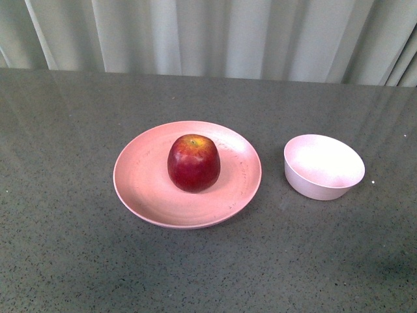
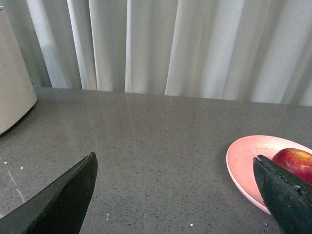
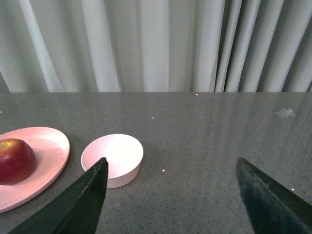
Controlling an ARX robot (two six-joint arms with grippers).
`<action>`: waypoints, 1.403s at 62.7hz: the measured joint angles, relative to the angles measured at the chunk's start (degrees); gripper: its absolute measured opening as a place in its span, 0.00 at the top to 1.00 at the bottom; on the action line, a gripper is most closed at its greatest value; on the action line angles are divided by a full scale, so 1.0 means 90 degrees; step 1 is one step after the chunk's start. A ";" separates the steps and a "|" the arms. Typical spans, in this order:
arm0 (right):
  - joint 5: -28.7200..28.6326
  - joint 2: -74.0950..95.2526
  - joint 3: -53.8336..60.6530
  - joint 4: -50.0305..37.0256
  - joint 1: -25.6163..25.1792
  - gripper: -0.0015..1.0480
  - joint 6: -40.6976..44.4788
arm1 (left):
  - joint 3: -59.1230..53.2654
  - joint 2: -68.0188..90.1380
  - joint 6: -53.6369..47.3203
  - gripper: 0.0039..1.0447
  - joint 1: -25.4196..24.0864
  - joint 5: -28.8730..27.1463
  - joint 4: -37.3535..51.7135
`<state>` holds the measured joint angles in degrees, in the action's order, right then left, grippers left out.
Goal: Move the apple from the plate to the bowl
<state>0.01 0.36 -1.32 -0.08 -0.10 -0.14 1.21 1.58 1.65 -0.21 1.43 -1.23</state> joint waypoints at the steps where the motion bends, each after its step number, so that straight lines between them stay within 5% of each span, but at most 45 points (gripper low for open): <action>1: 0.0002 -0.0002 0.0000 0.0000 0.0000 0.09 0.0000 | 0.0131 0.0124 0.0155 0.08 -0.0063 0.0311 -0.0355; 4: -0.0002 -0.0002 0.0000 0.0000 0.0000 0.09 0.0000 | 0.0571 0.0877 0.0911 0.08 -0.0029 0.0789 -0.1294; 8: 0.0000 -0.0005 0.0000 0.0000 0.0000 0.09 0.0000 | 0.0794 0.1734 0.1537 0.08 0.0221 0.0797 -0.1341; 33: 0.0000 -0.0005 0.0000 0.0000 0.0000 0.09 0.0000 | 0.2895 0.7990 0.1863 0.08 0.1732 0.0367 0.2229; 88: 0.0000 -0.0005 0.0000 0.0000 0.0000 0.09 0.0000 | 0.5557 1.1978 0.1124 0.08 0.2817 0.0398 0.2756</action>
<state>0.01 0.32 -1.32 -0.08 -0.10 -0.14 51.22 109.38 11.77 25.15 5.02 23.57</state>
